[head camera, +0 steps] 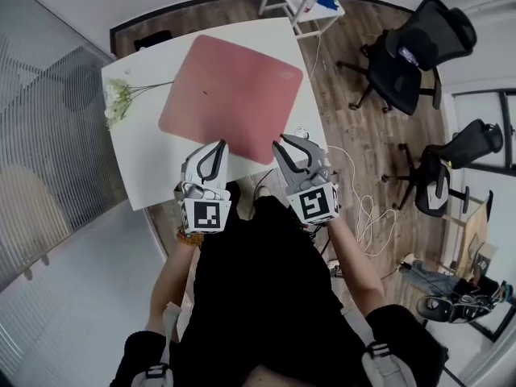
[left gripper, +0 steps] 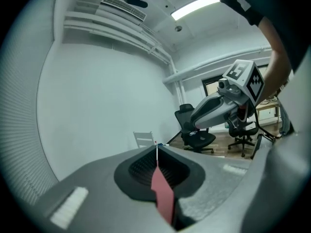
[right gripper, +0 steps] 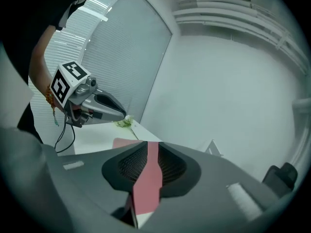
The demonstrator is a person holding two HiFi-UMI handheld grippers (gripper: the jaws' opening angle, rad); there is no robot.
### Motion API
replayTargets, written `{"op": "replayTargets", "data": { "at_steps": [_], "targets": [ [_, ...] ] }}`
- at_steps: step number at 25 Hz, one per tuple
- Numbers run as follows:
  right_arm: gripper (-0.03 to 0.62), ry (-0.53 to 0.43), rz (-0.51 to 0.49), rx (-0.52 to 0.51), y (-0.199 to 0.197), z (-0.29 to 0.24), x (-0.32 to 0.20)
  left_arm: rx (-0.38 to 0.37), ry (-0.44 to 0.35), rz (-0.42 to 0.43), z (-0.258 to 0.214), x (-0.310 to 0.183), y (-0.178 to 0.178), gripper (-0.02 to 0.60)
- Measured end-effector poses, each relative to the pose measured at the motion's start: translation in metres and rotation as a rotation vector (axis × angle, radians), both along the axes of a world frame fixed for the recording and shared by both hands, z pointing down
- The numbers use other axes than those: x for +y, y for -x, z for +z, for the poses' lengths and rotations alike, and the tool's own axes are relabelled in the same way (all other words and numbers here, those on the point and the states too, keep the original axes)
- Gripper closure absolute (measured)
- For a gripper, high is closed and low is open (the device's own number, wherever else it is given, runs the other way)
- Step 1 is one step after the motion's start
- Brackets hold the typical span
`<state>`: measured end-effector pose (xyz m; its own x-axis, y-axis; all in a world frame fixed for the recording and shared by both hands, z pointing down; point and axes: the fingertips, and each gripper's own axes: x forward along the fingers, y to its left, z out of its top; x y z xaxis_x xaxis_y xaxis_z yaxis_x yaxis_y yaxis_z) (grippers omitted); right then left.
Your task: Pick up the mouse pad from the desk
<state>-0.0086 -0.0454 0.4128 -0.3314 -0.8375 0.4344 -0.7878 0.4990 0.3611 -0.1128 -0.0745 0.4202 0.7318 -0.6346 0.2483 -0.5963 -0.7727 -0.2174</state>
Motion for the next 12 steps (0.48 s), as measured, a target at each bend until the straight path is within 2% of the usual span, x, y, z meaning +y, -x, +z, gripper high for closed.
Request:
{"op": "replayTargets", "data": {
  "at_steps": [4, 7, 12],
  "targets": [
    [0.494, 0.052, 0.11, 0.04, -0.022, 0.017, -0.007, -0.041, 0.027, 0.1, 0.025, -0.013, -0.003, 0.559],
    [0.489, 0.068, 0.153, 0.075, -0.038, 0.032, -0.009, -0.064, 0.048, 0.159, 0.04, -0.015, -0.008, 0.547],
    [0.479, 0.117, 0.246, 0.057, -0.058, 0.077, -0.013, -0.114, 0.07, 0.192, 0.064, -0.023, -0.001, 0.535]
  ]
}}
